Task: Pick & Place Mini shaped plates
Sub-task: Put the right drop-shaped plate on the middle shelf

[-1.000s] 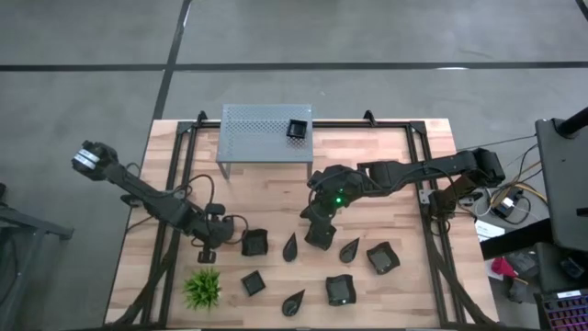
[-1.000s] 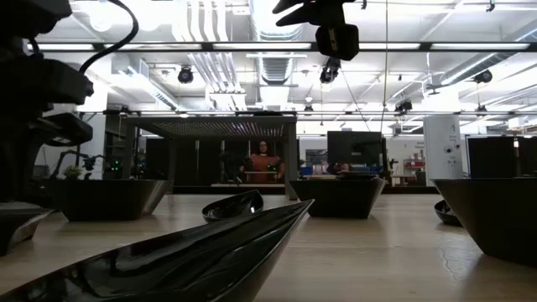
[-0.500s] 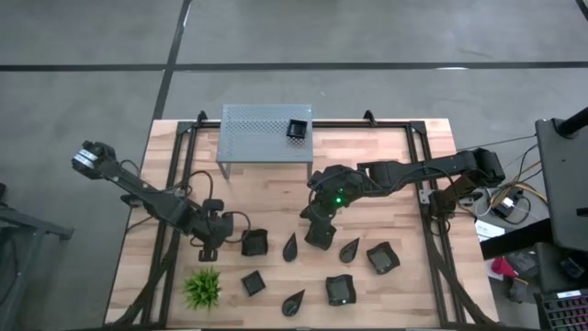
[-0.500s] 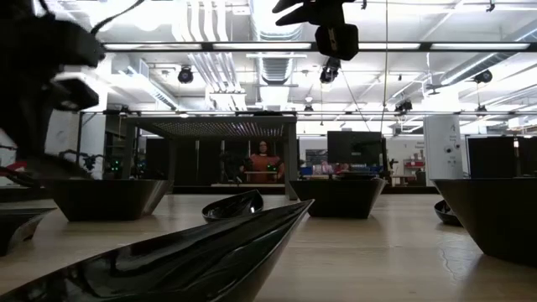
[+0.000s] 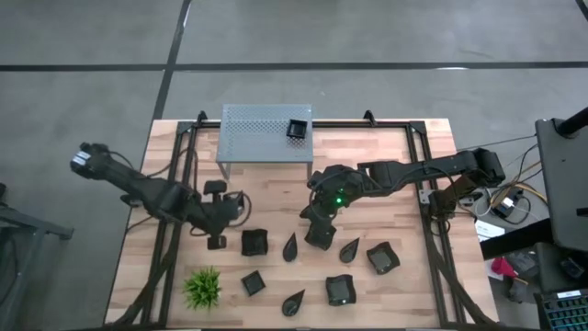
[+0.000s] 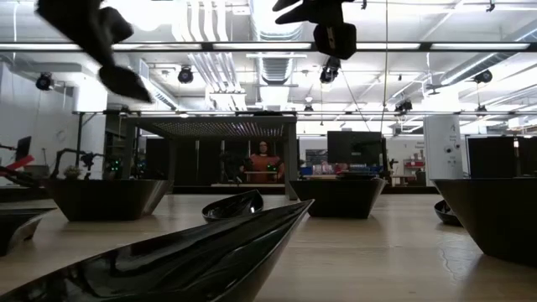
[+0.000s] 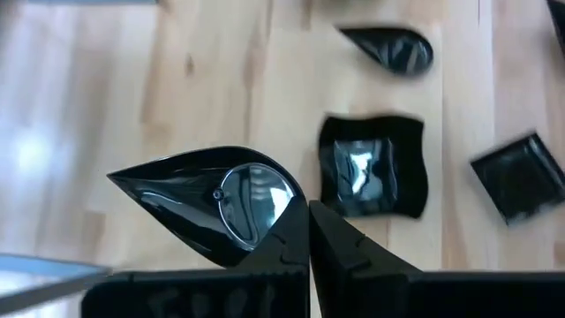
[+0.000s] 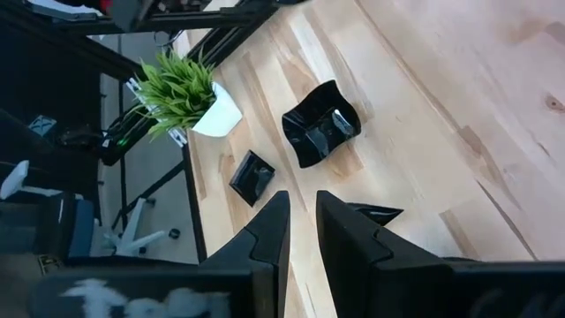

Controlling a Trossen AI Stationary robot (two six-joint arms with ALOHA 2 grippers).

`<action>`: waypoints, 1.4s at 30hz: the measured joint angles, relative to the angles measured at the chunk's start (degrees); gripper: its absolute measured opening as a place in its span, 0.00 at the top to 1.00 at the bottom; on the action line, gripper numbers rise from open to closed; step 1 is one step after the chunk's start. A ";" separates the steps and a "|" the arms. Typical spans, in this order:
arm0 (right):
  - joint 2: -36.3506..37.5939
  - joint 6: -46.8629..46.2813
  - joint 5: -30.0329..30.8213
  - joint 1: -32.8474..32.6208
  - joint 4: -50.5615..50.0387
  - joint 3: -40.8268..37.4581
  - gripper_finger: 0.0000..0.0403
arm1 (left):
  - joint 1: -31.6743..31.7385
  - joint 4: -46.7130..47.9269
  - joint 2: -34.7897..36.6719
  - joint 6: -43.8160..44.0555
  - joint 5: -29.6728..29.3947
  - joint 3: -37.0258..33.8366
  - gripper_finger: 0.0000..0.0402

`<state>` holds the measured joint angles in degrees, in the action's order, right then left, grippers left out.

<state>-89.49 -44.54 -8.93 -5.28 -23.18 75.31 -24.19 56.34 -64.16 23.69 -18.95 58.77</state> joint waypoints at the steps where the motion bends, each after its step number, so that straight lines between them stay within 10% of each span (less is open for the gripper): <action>1: 0.00 0.22 0.00 0.00 0.02 0.00 0.86 | 0.80 0.03 0.00 -0.97 -0.22 0.81 1.00; 42: 0.07 1.20 9.55 -0.50 7.58 0.00 0.86 | 42.46 -7.59 -17.79 -46.32 5.85 15.49 1.00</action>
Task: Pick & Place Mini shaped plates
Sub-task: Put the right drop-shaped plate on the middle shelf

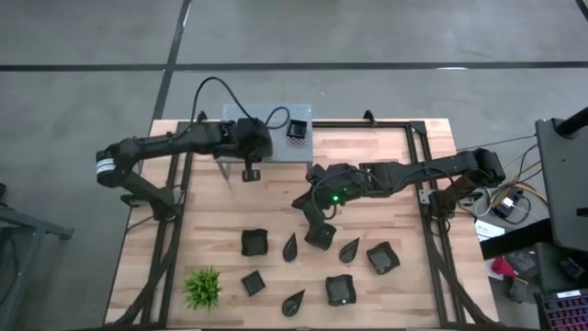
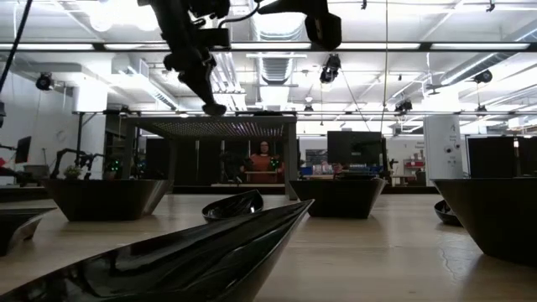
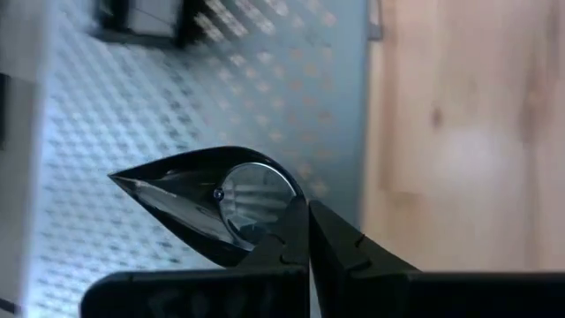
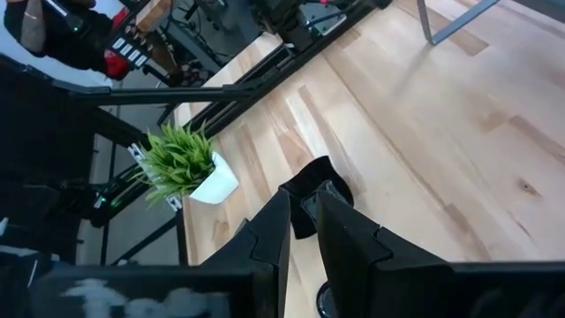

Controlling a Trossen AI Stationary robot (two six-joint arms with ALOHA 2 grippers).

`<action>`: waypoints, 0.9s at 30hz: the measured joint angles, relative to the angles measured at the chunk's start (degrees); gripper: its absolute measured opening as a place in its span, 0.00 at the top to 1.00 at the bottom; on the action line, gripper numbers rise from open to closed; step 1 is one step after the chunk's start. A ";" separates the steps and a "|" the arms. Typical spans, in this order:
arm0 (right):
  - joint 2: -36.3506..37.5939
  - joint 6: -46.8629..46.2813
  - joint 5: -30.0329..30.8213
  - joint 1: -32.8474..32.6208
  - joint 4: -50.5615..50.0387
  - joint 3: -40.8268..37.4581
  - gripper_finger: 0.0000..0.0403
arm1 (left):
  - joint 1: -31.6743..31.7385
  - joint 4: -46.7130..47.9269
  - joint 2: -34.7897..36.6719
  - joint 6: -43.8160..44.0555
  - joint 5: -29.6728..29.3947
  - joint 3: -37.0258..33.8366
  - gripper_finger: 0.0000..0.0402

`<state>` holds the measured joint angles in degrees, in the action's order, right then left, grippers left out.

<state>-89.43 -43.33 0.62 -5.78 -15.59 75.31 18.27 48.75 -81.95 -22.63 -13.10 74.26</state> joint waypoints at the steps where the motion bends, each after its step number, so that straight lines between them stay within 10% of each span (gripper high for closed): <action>1: 0.00 0.00 0.01 0.00 0.00 0.00 0.86 | 0.34 -0.96 0.00 -0.76 -0.11 0.00 1.00; 27: 0.00 -1.07 1.07 0.00 0.00 0.00 0.86 | 4.70 -6.91 -5.81 -5.44 -0.62 1.73 1.00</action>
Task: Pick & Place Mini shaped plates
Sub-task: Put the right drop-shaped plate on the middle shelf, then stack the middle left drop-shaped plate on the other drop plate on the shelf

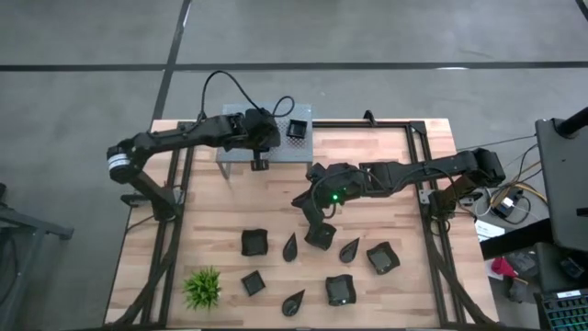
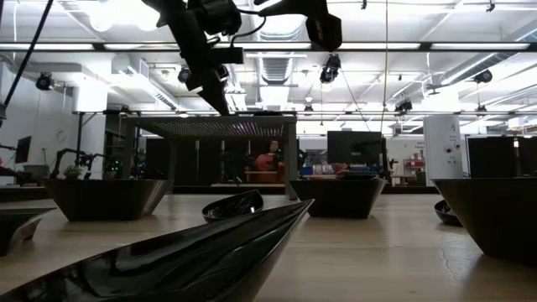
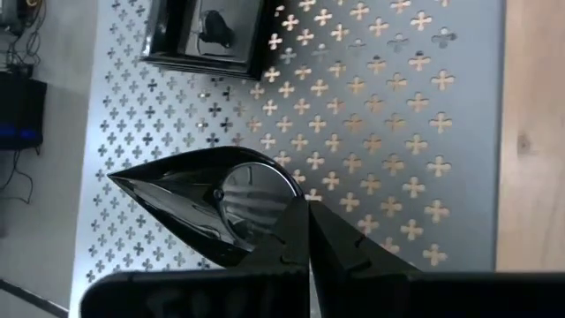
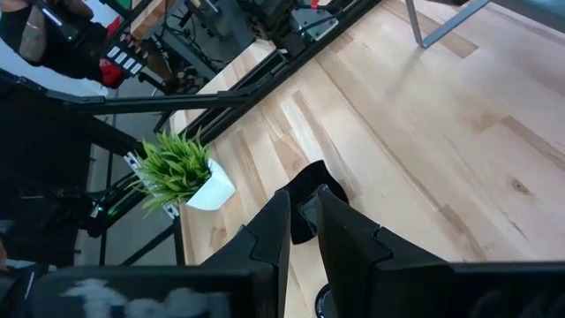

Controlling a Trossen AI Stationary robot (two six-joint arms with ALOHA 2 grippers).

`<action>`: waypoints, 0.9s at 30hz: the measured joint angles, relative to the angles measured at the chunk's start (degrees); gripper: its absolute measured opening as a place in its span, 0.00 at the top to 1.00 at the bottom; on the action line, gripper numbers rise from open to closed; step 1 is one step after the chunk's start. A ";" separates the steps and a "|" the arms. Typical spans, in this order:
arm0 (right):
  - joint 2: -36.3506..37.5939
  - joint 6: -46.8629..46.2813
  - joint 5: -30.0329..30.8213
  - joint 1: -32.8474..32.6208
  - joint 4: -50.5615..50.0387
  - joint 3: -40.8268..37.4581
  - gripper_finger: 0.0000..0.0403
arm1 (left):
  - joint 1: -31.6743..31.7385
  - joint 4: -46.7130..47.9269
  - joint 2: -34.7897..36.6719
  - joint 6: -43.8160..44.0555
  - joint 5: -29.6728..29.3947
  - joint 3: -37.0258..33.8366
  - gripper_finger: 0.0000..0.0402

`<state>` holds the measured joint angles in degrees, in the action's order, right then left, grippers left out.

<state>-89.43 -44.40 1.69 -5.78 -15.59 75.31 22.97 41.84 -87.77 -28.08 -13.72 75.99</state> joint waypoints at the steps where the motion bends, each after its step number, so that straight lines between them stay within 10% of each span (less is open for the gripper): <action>1: 0.00 0.02 0.00 0.00 0.00 0.00 0.86 | -0.03 0.06 0.00 0.00 -0.14 0.00 1.00; 27: 0.00 0.24 0.00 0.02 -0.07 0.00 0.86 | -0.33 4.16 1.21 4.84 -0.29 4.51 0.82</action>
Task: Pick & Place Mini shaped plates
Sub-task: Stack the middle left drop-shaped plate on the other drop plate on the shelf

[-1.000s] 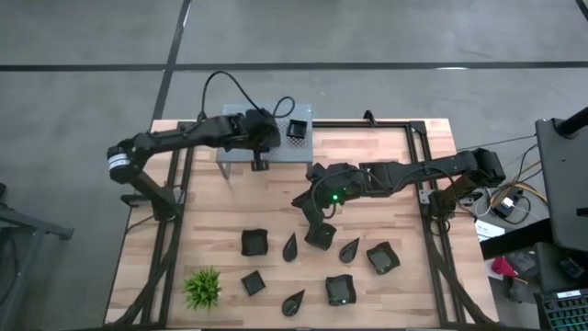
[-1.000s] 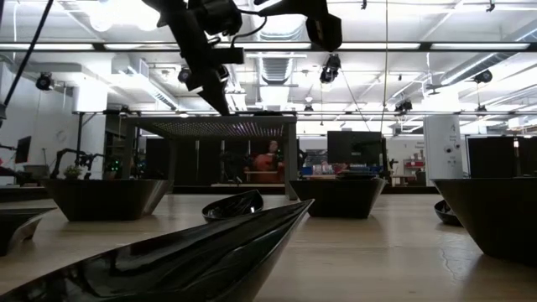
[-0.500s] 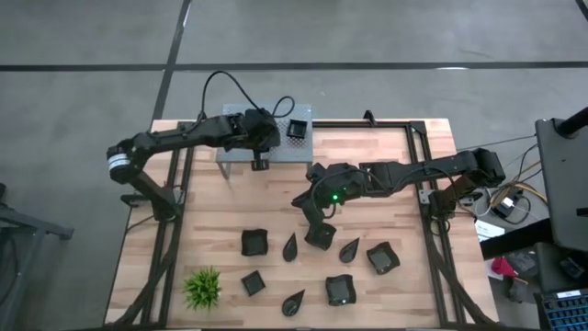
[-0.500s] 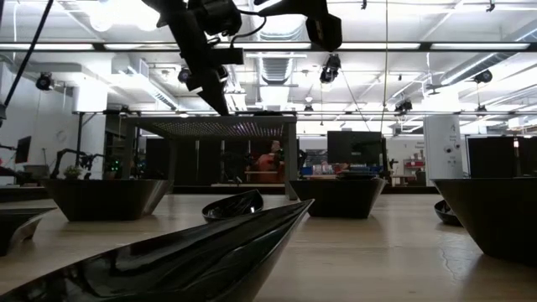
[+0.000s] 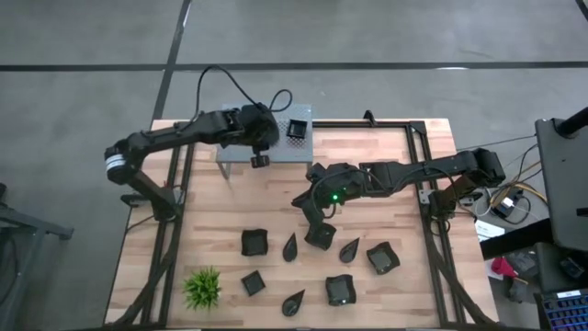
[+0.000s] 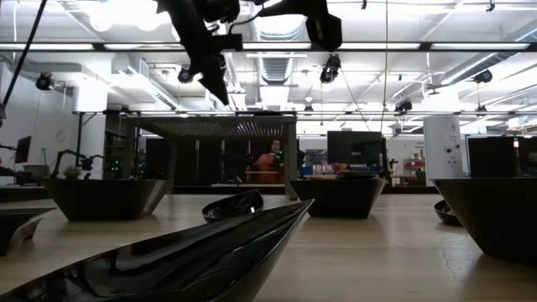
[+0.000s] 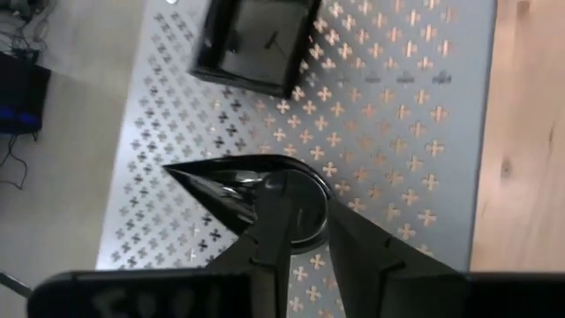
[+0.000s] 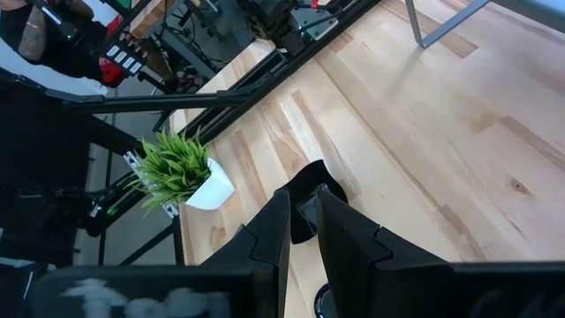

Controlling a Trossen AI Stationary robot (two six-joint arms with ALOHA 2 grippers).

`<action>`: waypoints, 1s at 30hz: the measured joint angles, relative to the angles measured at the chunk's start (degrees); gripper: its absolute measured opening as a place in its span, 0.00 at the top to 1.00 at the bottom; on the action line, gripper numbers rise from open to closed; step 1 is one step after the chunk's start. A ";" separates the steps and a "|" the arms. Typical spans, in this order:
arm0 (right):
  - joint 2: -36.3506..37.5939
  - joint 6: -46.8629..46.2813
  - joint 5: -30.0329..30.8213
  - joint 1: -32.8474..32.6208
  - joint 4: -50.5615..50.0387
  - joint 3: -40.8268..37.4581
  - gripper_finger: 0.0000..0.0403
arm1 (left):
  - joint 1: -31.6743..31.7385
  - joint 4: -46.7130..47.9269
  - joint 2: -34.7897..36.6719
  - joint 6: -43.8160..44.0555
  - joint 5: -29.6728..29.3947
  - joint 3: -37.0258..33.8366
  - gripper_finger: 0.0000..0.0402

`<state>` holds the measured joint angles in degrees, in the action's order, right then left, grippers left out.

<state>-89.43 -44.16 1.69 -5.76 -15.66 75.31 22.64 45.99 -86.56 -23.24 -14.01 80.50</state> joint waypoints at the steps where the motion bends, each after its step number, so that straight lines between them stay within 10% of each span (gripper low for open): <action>1: 0.00 0.06 0.00 0.00 0.00 0.00 0.86 | -0.12 0.22 0.38 0.37 -0.02 0.22 0.82; 11: 0.00 1.26 -0.39 -1.15 -2.28 -0.09 0.86 | -6.63 2.52 5.24 7.42 7.55 0.91 0.82; 30: 4.40 3.51 -0.07 -7.68 -6.87 -0.11 0.86 | -34.00 1.70 5.76 14.99 1.16 -0.36 0.83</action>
<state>-85.03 -40.65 1.62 -13.44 -22.53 75.20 -11.36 47.70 -80.79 -8.24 -12.85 80.14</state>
